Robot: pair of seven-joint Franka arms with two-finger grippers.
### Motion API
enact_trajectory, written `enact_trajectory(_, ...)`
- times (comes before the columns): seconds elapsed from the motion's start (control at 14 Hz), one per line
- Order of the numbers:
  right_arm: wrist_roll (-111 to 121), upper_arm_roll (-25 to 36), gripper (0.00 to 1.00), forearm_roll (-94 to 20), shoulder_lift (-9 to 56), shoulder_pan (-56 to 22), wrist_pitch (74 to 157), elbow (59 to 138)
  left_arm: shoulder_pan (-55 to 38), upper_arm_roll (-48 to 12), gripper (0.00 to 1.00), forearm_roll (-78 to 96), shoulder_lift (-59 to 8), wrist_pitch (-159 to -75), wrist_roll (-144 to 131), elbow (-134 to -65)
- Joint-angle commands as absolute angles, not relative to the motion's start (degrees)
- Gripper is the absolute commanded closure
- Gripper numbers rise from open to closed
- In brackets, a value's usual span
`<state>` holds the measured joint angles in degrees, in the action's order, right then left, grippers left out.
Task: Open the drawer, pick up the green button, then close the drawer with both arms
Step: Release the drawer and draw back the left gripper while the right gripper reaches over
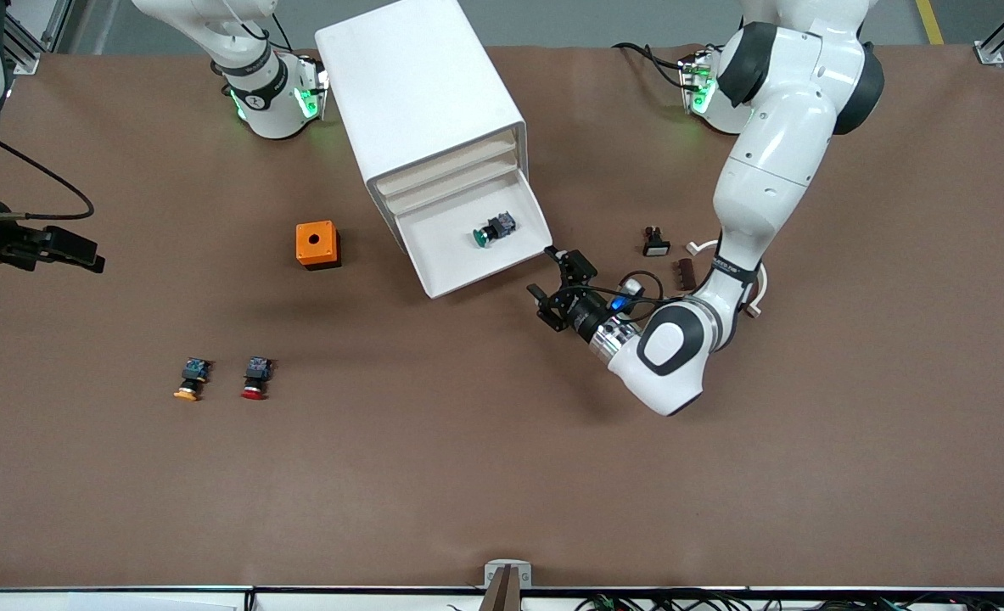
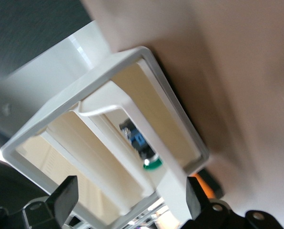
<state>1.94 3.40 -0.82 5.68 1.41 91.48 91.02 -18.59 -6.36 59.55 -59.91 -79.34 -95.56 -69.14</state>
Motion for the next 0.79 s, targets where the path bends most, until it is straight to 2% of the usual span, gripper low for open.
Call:
enact_trajectory(0.0, 0.4, 3.3, 0.00, -0.9, 5.5, 1.1, 90.4, 90.4, -18.8, -3.4, 0.01, 59.4, -57.3, -79.3, -80.7, -67.5)
enact_trajectory(0.14, -6.2, 3.1, 0.00, -1.1, 5.4, 0.1, 89.2, 90.5, -19.3, -0.6, 0.01, 56.2, -54.2, -79.4, -69.4, -67.2)
enact_trajectory(0.36, -16.7, 3.1, 0.00, -1.4, 5.2, -3.7, 87.5, 90.6, -19.0, -0.2, 0.01, 44.7, -47.5, -79.4, -54.6, -67.2)
enact_trajectory(0.57, -28.1, 3.1, 0.00, -7.4, 5.1, -4.7, 85.6, 91.0, -19.0, 0.0, 0.01, 35.3, -41.3, -81.8, -51.9, -67.6)
enact_trajectory(0.72, -32.1, 3.1, 0.00, -7.5, 4.8, -6.5, 85.6, 91.3, -18.7, 0.1, 0.01, 33.1, -40.7, -84.2, -51.6, -67.6)
